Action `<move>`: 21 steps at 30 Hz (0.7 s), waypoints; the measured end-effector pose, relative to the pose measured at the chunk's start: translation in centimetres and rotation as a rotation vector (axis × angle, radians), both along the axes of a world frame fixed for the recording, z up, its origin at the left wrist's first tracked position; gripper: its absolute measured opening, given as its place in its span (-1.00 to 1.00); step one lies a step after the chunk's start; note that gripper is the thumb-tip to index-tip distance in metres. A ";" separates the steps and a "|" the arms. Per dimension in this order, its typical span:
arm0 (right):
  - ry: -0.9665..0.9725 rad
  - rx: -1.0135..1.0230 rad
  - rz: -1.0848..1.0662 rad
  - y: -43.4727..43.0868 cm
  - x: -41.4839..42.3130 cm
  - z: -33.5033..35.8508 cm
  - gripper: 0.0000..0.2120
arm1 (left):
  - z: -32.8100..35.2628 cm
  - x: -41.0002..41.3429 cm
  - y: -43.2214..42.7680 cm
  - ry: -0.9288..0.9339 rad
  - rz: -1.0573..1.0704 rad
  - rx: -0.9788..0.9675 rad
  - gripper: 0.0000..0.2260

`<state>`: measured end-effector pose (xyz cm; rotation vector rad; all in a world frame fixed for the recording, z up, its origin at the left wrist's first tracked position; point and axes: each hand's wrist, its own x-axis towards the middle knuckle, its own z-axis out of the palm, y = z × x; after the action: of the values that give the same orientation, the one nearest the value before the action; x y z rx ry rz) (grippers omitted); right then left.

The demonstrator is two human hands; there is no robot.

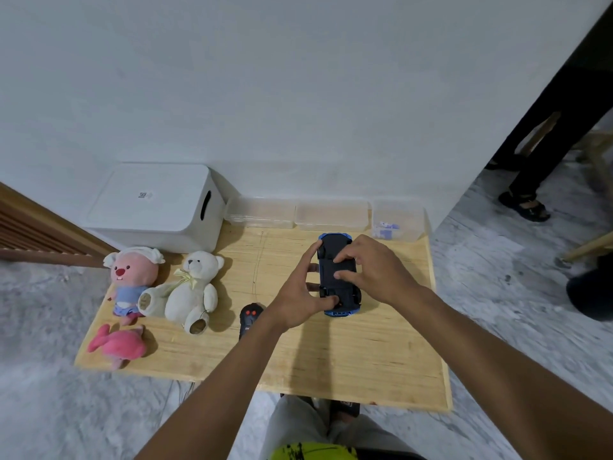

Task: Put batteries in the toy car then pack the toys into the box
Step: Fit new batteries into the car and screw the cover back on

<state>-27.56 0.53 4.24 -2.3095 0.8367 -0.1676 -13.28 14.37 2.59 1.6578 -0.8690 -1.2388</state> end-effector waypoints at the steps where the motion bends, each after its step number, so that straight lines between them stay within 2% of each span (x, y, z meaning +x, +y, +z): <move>1: 0.023 -0.040 0.007 0.3 0.1 0.0 -0.90 | 0.0 0.0 0.0 -0.006 0.006 0.002 -0.06; 5: 0.054 -0.160 0.002 1.3 0.9 -0.1 -0.94 | -0.3 0.4 0.1 -0.011 0.023 -0.002 -0.05; 10: 0.059 -0.122 0.056 0.5 1.6 -0.2 -0.93 | -0.7 1.5 0.1 -0.011 0.012 0.026 -0.04; 13: -0.161 0.046 -0.282 0.0 1.0 -0.7 -0.89 | -1.0 2.9 0.6 -0.037 0.020 0.053 -0.05; 14: -0.155 0.097 -0.380 -0.3 0.6 -1.5 -0.89 | -1.1 3.3 0.8 -0.037 0.025 0.065 -0.05; 17: 0.188 0.216 -0.390 -0.5 -0.4 -5.1 -0.92 | -1.5 4.3 1.3 -0.037 0.031 0.090 -0.05; 18: 0.294 0.256 -0.379 -0.1 -0.4 -6.2 -0.87 | -1.7 4.5 1.4 -0.038 0.030 0.095 -0.05; 21: 0.362 0.279 -0.438 1.6 0.3 -8.6 -0.75 | -2.2 5.0 1.4 -0.046 0.022 0.102 -0.04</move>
<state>-27.27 2.17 -4.36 -1.8937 1.4464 0.1763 -8.29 15.80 0.43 1.7779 -0.8251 -1.2529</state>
